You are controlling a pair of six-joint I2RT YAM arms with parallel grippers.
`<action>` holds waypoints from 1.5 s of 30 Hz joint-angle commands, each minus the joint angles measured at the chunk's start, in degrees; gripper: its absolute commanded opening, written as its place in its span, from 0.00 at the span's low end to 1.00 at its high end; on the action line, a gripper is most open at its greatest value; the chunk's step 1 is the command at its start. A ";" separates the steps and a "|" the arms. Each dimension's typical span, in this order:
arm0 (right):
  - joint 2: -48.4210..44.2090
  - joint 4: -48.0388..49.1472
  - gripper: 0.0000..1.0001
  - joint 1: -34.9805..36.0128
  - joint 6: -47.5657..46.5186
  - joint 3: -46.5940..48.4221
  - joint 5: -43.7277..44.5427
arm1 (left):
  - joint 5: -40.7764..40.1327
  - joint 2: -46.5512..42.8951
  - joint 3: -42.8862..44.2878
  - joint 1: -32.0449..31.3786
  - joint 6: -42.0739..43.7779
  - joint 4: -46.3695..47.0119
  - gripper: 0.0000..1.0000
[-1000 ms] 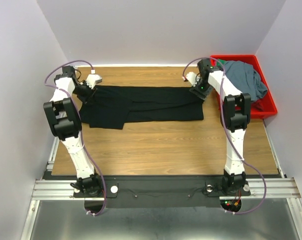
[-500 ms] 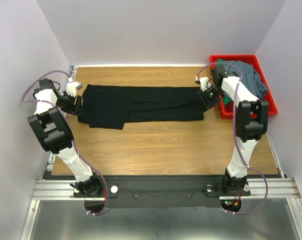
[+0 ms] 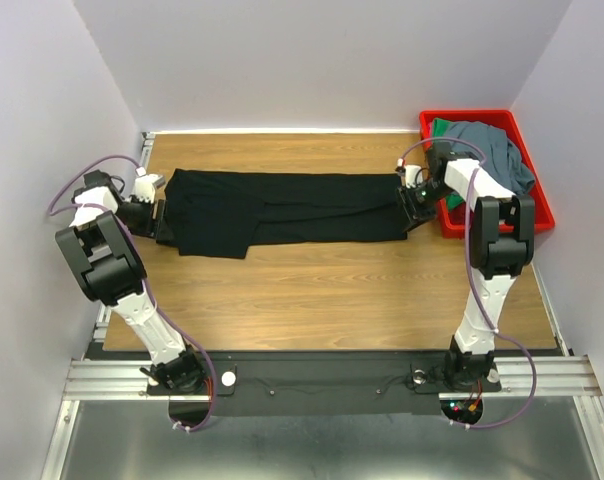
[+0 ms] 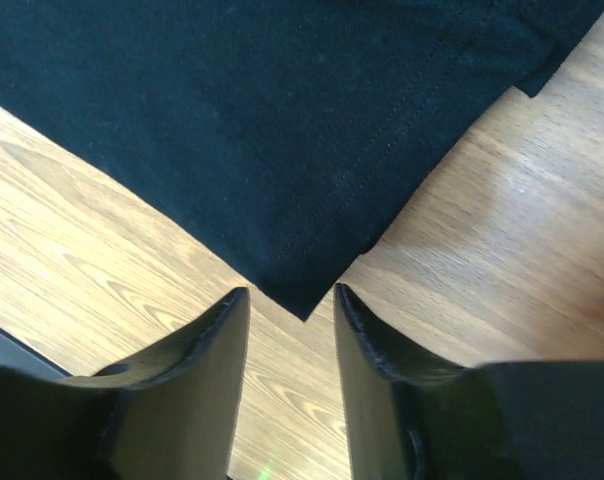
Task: Fold and stack the t-shirts
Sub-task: Fold the tshirt
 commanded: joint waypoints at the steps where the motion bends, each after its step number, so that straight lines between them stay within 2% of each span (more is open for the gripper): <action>1: -0.24 2.17 0.44 -0.24 2.04 -0.99 -1.93 | 1.64 0.75 1.49 1.08 -4.68 2.86 0.64; 9: 0.46 2.43 0.47 -0.51 3.79 -1.16 -2.98 | -2.93 4.26 7.55 1.96 -11.10 4.45 0.64; 16: 1.69 2.34 0.49 -1.39 5.02 0.42 -4.21 | 0.67 8.21 13.18 2.05 -11.28 -0.12 0.63; 24: 0.90 1.99 0.47 -1.47 5.90 0.59 -6.15 | 2.78 8.75 11.69 2.05 -10.05 -1.88 0.61; 31: 1.86 1.82 0.57 -1.47 7.13 2.35 -4.75 | 3.31 8.66 10.11 1.70 -9.17 -1.88 0.57; 35: 3.10 1.90 0.57 -1.56 7.48 3.40 -4.04 | 3.22 8.92 9.41 1.34 -8.90 -1.79 0.55; 40: 3.10 1.90 0.52 -1.56 8.10 4.55 -3.69 | 4.01 9.45 9.93 0.91 -8.73 -2.23 0.47; 42: 3.10 1.82 0.39 -1.47 8.10 4.81 -3.51 | 4.18 9.62 10.11 0.73 -8.55 -2.49 0.37; 45: 2.92 1.82 0.28 -1.47 7.93 4.90 -2.90 | 4.89 9.89 10.55 0.73 -8.12 -3.02 0.33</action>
